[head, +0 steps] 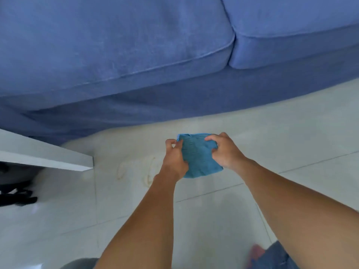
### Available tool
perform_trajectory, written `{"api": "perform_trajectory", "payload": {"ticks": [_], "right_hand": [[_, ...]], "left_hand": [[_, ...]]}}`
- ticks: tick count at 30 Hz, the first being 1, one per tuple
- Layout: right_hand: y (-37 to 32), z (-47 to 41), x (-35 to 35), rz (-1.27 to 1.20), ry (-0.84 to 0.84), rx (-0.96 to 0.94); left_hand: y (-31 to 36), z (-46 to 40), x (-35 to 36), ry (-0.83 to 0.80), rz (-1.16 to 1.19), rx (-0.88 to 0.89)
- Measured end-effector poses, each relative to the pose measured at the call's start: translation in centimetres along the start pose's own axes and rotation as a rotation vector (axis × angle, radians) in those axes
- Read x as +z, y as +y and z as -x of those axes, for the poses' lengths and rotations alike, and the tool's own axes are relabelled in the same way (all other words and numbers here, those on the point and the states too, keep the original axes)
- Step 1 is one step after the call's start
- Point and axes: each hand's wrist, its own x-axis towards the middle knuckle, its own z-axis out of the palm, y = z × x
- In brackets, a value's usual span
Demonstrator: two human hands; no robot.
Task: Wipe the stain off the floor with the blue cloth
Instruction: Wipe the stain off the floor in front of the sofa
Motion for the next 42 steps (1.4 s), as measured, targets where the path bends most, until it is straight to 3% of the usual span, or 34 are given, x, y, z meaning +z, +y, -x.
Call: {"api": "perform_trajectory", "payload": {"ticks": [4,5,11,17,19,21,25,29,36,42], "right_hand": [[4.2,-5.5,3.9,0.006,0.038,-0.038],[5.5,-6.2,4.7,0.020,0.045,-0.041],[10.0,-9.2,7.2,0.129,0.057,-0.035],[11.7,-9.8,9.6,0.385,0.401,-0.260],[11.4,-9.9,10.1,0.415,0.389,-0.345],[11.1,-9.9,10.7,0.451,0.271,-0.405],[11.7,-9.9,12.2,0.594,0.040,-0.352],[12.0,-9.6,14.0,0.685,0.027,-0.275],[14.9,-7.0,14.6,0.703,0.115,-0.213],[13.3,-9.4,14.4,0.627,0.162,-0.082]], "left_hand": [[-4.0,-6.3,4.7,0.103,-0.136,0.046],[-4.6,-7.3,5.9,0.081,-0.045,0.047],[-6.5,-8.6,9.6,0.084,-0.116,0.090],[-10.2,-4.9,12.7,0.393,-0.264,0.326],[-11.9,-2.4,14.1,0.423,-0.318,0.376],[-14.3,0.6,15.3,0.477,-0.306,0.278],[-19.1,5.5,16.6,0.633,-0.303,-0.148],[-22.2,7.1,16.1,0.558,-0.283,-0.430],[-22.0,6.7,16.6,0.578,-0.313,-0.487],[-22.3,6.4,16.9,0.614,-0.370,-0.452]]}}
